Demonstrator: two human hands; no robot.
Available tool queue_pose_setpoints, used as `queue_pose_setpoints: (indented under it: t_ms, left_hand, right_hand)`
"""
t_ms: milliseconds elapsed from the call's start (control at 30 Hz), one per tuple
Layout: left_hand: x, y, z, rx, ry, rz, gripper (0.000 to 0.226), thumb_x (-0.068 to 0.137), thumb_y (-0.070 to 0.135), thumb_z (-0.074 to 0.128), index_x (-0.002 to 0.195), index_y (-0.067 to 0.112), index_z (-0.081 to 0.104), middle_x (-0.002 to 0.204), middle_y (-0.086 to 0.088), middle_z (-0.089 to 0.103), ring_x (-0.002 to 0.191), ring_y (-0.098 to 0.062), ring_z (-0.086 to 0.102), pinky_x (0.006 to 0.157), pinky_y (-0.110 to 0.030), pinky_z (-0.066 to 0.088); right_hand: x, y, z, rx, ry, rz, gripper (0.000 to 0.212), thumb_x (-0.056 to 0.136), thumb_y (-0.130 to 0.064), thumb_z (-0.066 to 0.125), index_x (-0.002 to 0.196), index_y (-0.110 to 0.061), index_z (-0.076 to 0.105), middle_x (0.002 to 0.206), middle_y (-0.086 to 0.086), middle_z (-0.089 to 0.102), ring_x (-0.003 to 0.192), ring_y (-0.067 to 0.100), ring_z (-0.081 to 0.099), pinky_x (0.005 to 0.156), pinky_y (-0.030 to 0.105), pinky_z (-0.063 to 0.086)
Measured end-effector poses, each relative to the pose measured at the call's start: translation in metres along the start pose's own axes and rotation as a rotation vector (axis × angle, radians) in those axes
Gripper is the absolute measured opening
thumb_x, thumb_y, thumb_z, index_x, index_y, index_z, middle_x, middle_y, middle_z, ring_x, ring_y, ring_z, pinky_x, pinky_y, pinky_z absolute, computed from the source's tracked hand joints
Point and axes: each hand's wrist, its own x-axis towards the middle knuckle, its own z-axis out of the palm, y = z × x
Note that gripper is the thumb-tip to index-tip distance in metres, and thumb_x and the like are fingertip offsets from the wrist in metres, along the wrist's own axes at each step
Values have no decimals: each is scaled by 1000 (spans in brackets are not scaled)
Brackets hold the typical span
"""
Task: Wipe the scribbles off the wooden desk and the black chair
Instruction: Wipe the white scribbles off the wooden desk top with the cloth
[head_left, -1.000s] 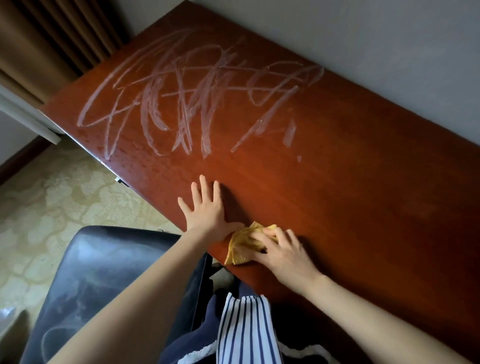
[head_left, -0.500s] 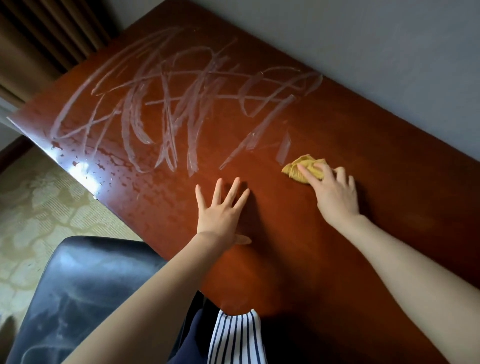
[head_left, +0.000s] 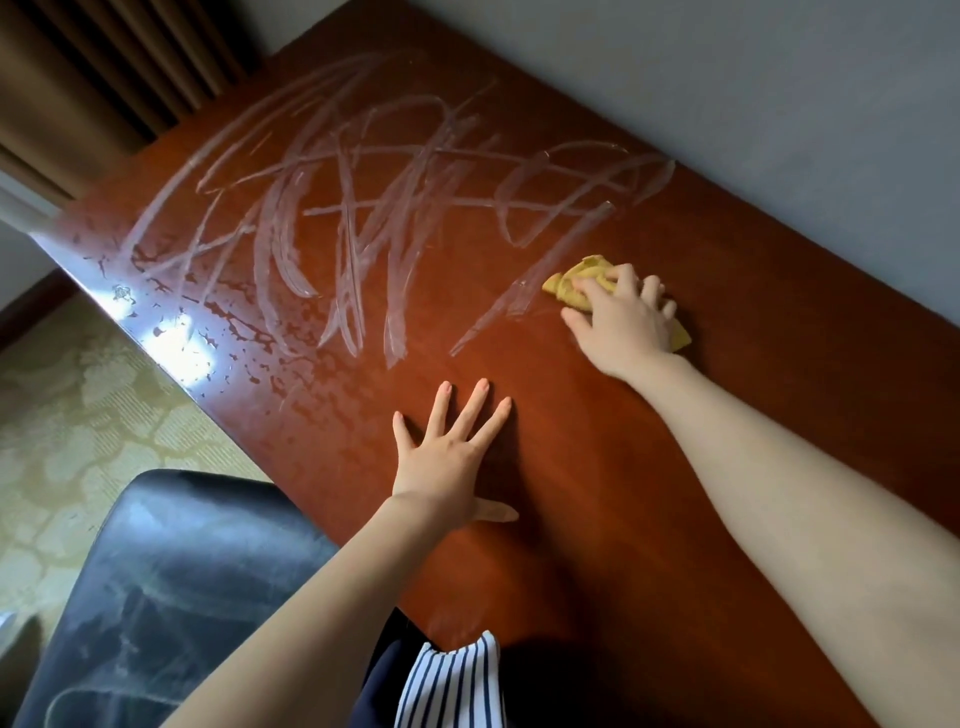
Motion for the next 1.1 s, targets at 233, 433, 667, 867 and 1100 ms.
queue_pose_setpoints:
  t_ms: [233, 433, 667, 867, 1100]
  left_hand:
    - [-1, 0, -1, -3, -1, 0, 114, 68, 74, 59, 145, 41, -19, 155, 10, -25, 143, -26, -23, 108, -69, 5]
    - [-3, 4, -6, 55, 27, -5, 110, 68, 79, 52, 148, 38, -13, 158, 7, -18, 145, -29, -15, 106, -70, 3]
    - [1, 7, -17, 119, 68, 0, 107, 67, 82, 49, 150, 32, 3, 159, 2, 2, 145, -34, 4, 112, -62, 6]
    - [11, 11, -28, 210, 234, 38, 106, 69, 79, 50, 150, 27, 6, 152, -5, 16, 139, -34, 15, 114, -55, 5]
    - [27, 3, -26, 248, 171, 219, 109, 76, 72, 51, 146, 29, -21, 155, 0, -27, 142, -33, -21, 115, -45, -10]
  right_hand:
    - [-78, -17, 34, -29, 63, -157, 38, 98, -44, 39, 136, -41, 41, 145, 4, 35, 133, 35, 24, 108, 56, 21]
    - [-140, 3, 61, -38, 190, -322, 36, 79, -37, 73, 114, -32, 67, 111, 5, 65, 105, 34, 55, 87, 52, 44]
    - [-138, 62, 63, 22, 303, -522, 40, 67, -22, 83, 106, -28, 73, 105, 5, 67, 99, 27, 53, 79, 46, 47]
    - [-83, 73, 49, 79, 347, -328, 33, 73, -23, 80, 104, -27, 73, 103, 5, 65, 93, 32, 52, 77, 47, 45]
    - [6, 61, 20, 149, 360, -92, 26, 88, -26, 64, 113, -27, 69, 116, 7, 60, 106, 37, 46, 86, 49, 37]
